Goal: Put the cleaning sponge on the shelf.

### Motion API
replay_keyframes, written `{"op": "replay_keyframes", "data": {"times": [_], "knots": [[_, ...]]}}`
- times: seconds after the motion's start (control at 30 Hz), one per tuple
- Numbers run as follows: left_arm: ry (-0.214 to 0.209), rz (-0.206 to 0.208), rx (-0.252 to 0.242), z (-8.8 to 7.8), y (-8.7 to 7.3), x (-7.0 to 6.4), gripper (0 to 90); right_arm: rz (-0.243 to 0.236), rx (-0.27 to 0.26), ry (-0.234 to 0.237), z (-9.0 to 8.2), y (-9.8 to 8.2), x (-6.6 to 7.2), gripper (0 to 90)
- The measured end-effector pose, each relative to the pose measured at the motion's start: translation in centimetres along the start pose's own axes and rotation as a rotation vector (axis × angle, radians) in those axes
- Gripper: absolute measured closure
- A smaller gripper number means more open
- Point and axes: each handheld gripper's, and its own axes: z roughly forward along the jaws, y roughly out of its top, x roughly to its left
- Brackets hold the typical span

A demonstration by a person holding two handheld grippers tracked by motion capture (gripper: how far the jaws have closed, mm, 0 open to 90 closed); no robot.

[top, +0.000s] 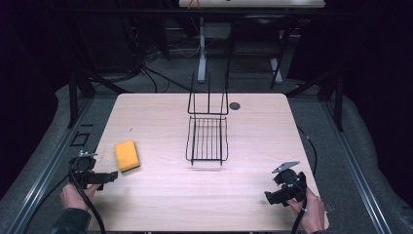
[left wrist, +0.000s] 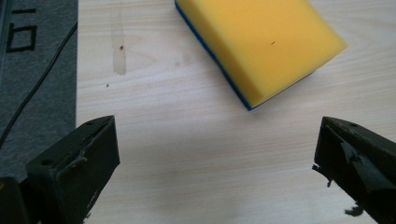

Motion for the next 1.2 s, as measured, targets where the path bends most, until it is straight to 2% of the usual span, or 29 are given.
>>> {"op": "replay_keyframes", "data": {"times": [0.1, 0.13, 0.3, 0.43, 0.57, 0.63, 0.77, 0.93, 1.07, 1.13, 1.2], "knots": [[0.001, 0.004, -0.016, -0.2, 0.3, -0.2, 0.0, -0.004, -0.021, -0.005, -0.2, 0.1, 0.2, 5.4], [-0.007, 0.004, -0.028, -0.4, 0.5, -0.5, 0.0, -0.008, -0.014, -0.004, -0.2, 0.1, 0.2, 5.4], [-0.008, 0.017, -0.026, -0.4, 1.0, -1.0, 0.0, -0.013, -0.005, 0.006, -0.1, 0.2, 0.2, 5.5], [-0.001, 0.045, -0.033, -0.3, 2.1, -1.5, 0.0, -0.011, -0.006, 0.003, 0.0, 0.2, 0.3, 5.5], [0.011, 0.049, -0.046, -0.2, 3.0, -1.9, 0.0, -0.013, -0.006, 0.004, 0.1, 0.3, 0.3, 5.5], [-0.006, 0.044, -0.045, 0.1, 3.2, -2.3, 0.0, -0.013, 0.000, 0.004, 0.1, 0.3, 0.4, 5.5], [-0.006, 0.030, -0.058, 0.3, 3.8, -2.5, 0.0, -0.020, -0.005, -0.002, 0.0, 0.4, 0.5, 5.5], [-0.013, 0.017, -0.036, 1.7, 4.9, -2.8, 0.0, -0.026, -0.003, -0.002, 0.0, 0.6, 0.7, 5.5], [-0.016, 0.030, 0.006, 3.3, 5.5, -3.2, 0.0, -0.026, 0.002, 0.007, 0.1, 0.5, 0.8, 5.6], [-0.021, 0.019, 0.021, 4.1, 5.9, -3.4, 0.0, -0.024, 0.006, 0.013, 0.1, 0.4, 0.8, 5.6], [-0.023, 0.005, 0.016, 4.6, 6.5, -3.5, 0.0, -0.022, 0.003, 0.017, 0.2, 0.4, 0.8, 5.6]]}}
